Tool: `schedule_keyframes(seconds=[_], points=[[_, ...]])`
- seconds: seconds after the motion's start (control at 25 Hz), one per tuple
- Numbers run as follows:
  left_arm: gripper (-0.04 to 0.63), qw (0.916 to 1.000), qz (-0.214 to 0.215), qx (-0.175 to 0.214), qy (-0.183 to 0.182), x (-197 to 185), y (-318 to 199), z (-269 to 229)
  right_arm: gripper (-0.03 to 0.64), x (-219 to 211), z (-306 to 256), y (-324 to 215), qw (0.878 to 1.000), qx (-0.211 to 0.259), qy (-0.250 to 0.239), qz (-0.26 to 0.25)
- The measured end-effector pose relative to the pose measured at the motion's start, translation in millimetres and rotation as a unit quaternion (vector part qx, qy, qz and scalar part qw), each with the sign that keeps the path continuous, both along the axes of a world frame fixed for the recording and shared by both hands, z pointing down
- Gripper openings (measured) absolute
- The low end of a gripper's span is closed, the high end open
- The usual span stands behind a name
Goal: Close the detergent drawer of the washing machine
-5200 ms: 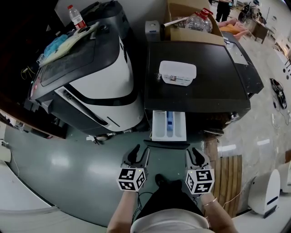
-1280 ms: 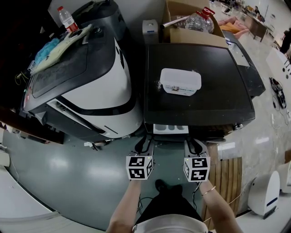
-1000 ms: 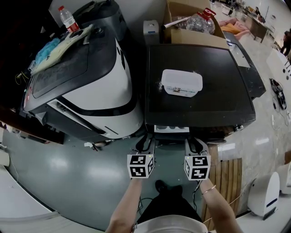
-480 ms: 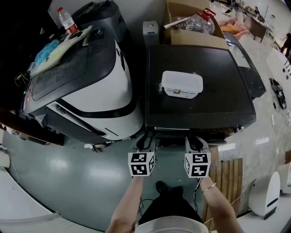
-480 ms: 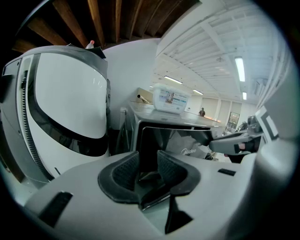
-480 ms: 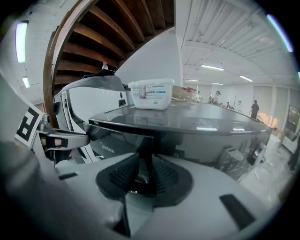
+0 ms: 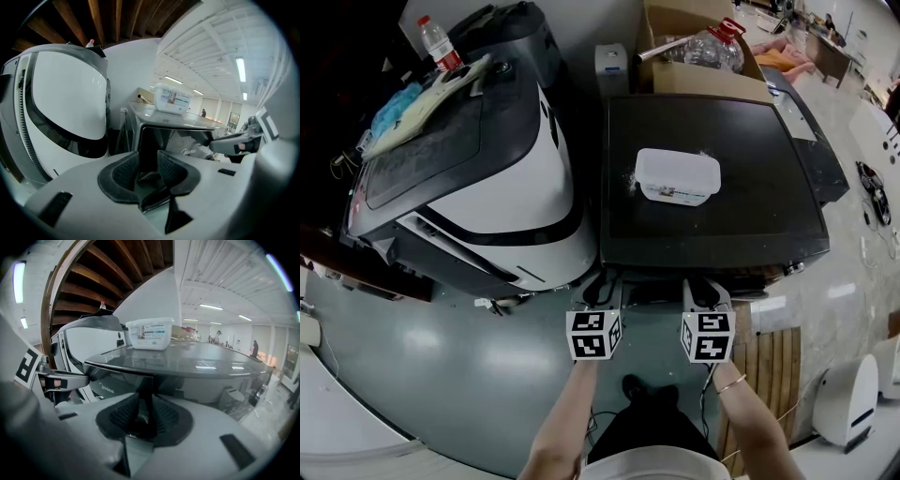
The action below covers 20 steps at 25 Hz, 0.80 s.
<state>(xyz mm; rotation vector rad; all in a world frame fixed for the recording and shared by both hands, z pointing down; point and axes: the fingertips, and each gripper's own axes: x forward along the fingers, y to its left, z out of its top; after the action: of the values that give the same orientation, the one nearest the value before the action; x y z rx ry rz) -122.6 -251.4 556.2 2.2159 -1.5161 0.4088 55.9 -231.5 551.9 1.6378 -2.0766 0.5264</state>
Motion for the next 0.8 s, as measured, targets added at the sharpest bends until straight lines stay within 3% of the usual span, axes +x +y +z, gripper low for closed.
schedule_keyframes(seconds=[0.8], points=[[0.104,0.9999,-0.008,-0.008,-0.006,-0.9,4.4,-3.4,0.086,2.9,-2.7,2.7,1.0,-0.008,-0.007,0.017]])
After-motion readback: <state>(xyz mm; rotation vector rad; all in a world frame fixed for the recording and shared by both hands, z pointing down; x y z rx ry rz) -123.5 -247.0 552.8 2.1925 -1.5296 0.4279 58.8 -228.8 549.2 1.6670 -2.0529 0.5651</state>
